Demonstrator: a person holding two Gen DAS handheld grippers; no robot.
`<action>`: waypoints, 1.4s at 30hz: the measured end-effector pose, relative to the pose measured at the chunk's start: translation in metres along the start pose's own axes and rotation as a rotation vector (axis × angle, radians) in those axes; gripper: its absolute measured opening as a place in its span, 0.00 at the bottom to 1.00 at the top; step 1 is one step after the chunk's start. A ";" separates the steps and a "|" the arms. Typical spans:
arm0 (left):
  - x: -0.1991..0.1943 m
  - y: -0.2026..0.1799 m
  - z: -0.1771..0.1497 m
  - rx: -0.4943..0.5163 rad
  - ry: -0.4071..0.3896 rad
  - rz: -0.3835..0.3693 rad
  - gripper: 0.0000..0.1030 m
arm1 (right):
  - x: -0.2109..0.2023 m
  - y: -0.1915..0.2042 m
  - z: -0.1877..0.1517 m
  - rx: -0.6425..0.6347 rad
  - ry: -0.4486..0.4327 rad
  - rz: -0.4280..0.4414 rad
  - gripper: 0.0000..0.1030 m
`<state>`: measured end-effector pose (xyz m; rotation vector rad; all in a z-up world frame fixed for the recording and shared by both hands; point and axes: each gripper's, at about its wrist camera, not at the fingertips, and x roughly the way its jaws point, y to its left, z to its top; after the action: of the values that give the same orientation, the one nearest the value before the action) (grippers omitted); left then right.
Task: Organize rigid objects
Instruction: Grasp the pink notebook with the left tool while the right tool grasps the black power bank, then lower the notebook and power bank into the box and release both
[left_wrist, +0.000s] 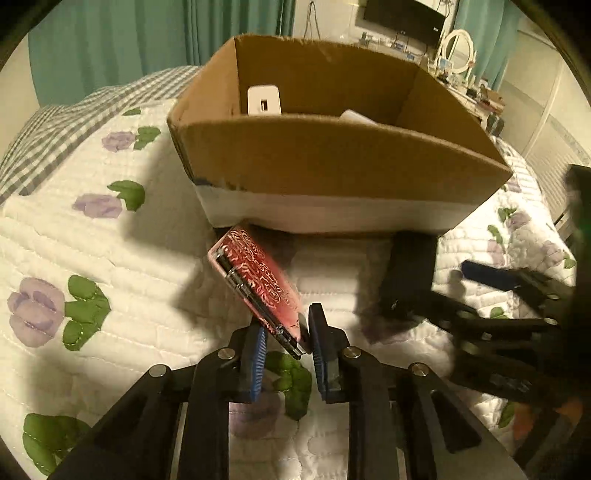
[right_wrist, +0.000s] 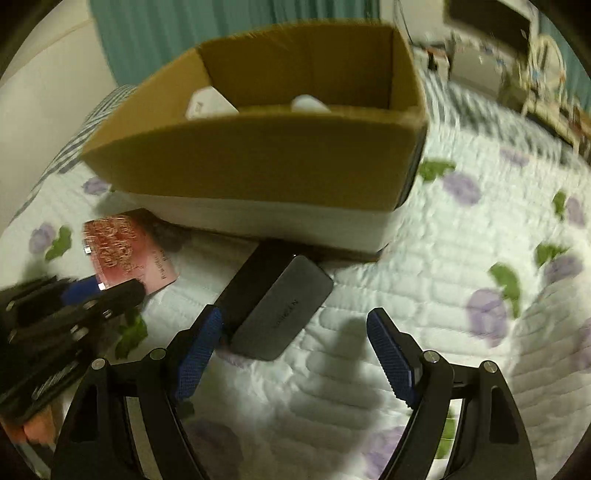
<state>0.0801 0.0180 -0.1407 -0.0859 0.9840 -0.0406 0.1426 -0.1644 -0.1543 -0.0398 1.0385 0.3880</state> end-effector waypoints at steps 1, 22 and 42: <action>0.003 -0.006 0.004 -0.012 -0.004 -0.006 0.21 | 0.004 0.000 0.002 0.017 0.006 0.000 0.78; -0.031 -0.015 0.011 -0.028 -0.095 -0.030 0.10 | -0.016 0.040 -0.018 -0.130 -0.109 -0.008 0.41; -0.135 -0.043 0.038 0.015 -0.311 -0.064 0.10 | -0.159 0.051 0.011 -0.201 -0.423 -0.038 0.40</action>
<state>0.0370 -0.0131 -0.0035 -0.1062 0.6698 -0.0905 0.0637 -0.1618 -0.0067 -0.1503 0.5784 0.4427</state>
